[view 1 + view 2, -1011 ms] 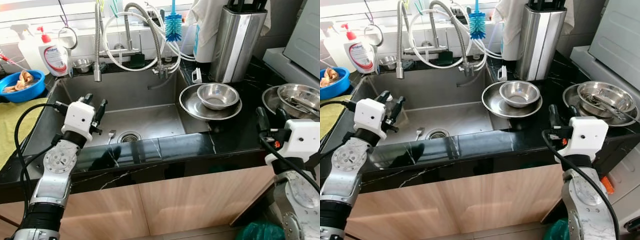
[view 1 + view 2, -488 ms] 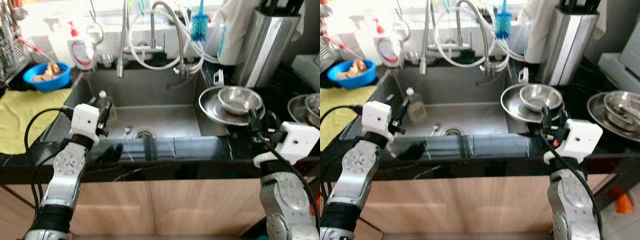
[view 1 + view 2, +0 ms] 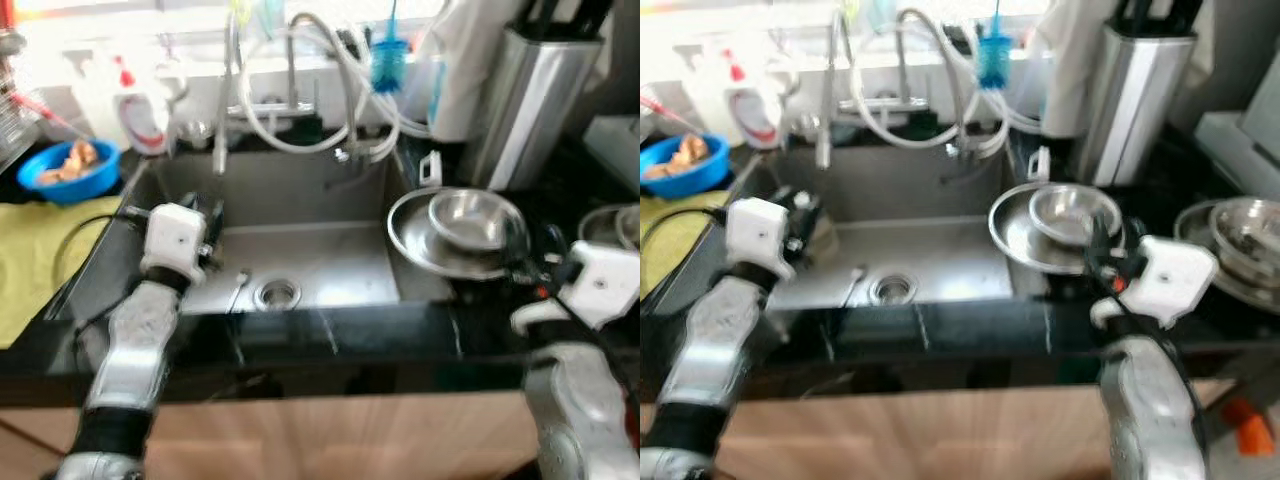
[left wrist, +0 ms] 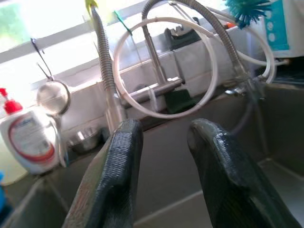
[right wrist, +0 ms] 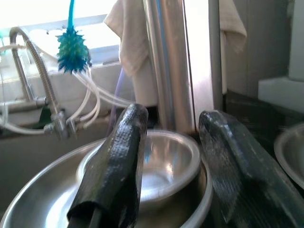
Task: Kitchen organization
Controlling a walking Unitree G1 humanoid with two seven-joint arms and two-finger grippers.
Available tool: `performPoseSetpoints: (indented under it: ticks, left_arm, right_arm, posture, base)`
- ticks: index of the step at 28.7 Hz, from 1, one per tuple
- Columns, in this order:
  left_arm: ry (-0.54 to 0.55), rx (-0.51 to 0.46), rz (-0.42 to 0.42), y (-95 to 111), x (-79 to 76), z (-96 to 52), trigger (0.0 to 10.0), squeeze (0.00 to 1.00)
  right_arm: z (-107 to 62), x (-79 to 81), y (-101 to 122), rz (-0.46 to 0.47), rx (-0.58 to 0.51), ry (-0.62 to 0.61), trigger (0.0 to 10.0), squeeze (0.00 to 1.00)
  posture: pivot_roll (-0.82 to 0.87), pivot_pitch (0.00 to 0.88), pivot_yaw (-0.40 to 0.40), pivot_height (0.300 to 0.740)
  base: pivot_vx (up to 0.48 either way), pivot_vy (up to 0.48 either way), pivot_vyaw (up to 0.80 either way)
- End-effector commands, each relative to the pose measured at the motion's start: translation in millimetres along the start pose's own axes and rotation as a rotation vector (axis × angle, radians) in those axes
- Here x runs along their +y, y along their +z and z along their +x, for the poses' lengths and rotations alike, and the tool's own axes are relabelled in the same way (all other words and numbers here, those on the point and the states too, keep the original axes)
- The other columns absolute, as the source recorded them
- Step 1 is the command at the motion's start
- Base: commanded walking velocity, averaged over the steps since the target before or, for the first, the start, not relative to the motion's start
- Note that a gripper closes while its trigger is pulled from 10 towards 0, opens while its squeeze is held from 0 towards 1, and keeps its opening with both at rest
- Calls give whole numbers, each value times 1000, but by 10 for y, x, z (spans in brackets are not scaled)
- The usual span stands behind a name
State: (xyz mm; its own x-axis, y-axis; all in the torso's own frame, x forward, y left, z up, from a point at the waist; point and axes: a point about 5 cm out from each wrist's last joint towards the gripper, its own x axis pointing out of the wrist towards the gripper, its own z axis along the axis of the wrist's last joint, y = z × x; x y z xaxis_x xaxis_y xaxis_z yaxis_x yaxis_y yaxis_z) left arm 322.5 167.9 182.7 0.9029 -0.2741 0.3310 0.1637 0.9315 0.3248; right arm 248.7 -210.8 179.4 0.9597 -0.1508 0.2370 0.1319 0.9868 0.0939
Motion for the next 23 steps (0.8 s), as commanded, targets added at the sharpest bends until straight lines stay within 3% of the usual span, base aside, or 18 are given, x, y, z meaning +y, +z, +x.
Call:
performPoseSetpoints:
  ticks: [1, 14, 16, 23]
  left_arm:
    - [27, -3, 13, 4, 111, -29, 10000, 0]
    - [57, 0, 3, 6, 161, -21, 10000, 0]
    - [58, 2, 4, 5, 164, -18, 10000, 0]
    - [54, 12, 6, -4, 153, -4, 10000, 0]
  right_arm:
    - [18, 103, 10, 23, -1, 33, 10000, 0]
    - [65, 112, 85, 41, -9, 35, 10000, 0]
    - [86, 113, 84, -23, 21, 53, 10000, 0]
    - [218, 133, 152, -74, 74, 154, 10000, 0]
  posture:
    - [-67, 0, 29, 740]
    - [-69, 0, 27, 740]
    - [-70, 0, 29, 740]
    - [-87, 0, 35, 740]
  base:
    - [0, 0, 0]
    - [0, 0, 0]
    - [0, 0, 0]
    - [0, 0, 0]
